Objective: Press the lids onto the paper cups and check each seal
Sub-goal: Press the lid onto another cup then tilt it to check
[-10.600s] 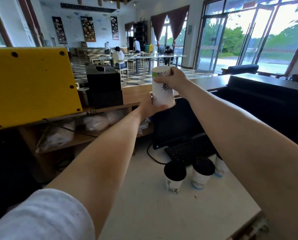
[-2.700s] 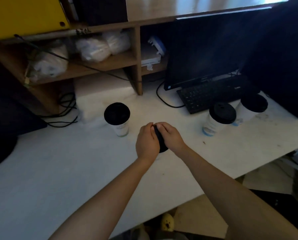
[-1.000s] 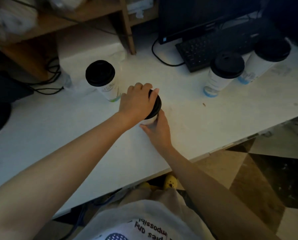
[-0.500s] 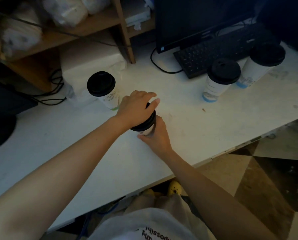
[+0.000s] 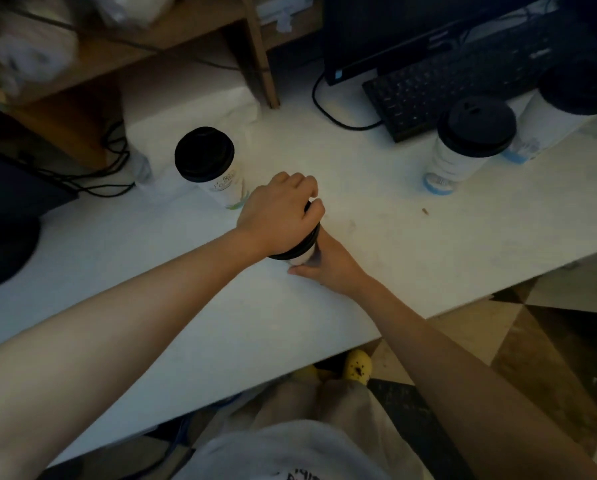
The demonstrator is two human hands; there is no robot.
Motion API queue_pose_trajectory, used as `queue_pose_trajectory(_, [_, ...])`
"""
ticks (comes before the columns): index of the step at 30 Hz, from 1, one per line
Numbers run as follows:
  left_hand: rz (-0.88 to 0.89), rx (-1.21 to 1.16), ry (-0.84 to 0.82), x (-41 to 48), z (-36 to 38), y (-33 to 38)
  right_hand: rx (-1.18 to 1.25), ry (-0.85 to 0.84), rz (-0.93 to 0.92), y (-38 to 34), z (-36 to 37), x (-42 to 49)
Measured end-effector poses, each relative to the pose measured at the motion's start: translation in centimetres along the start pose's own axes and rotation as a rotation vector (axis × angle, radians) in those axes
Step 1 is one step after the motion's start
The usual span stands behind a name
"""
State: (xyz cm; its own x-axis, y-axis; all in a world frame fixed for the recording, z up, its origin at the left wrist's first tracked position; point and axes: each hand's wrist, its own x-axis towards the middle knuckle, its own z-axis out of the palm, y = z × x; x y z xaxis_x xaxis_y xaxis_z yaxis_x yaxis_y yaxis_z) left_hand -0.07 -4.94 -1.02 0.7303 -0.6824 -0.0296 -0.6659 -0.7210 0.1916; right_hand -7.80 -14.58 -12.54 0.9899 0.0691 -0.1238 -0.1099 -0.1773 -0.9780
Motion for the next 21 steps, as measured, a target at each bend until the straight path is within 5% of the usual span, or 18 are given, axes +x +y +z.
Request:
queue_pose_trajectory(8, [0.104,-0.058,-0.131,1.2,-1.9,-0.2,-0.01,0.143,0.018,-2.4,-0.5,-1.1])
queue_pose_trajectory(16, [0.252,-0.207,0.019,4.4,-13.3,1.9,-0.173,0.318,-0.17,-12.4,-6.2,-0.6])
queue_pose_trajectory(21, [0.321,-0.309,0.249,4.0,-19.1,2.8,-0.322,0.42,-0.312,-17.9,-9.1,-0.6])
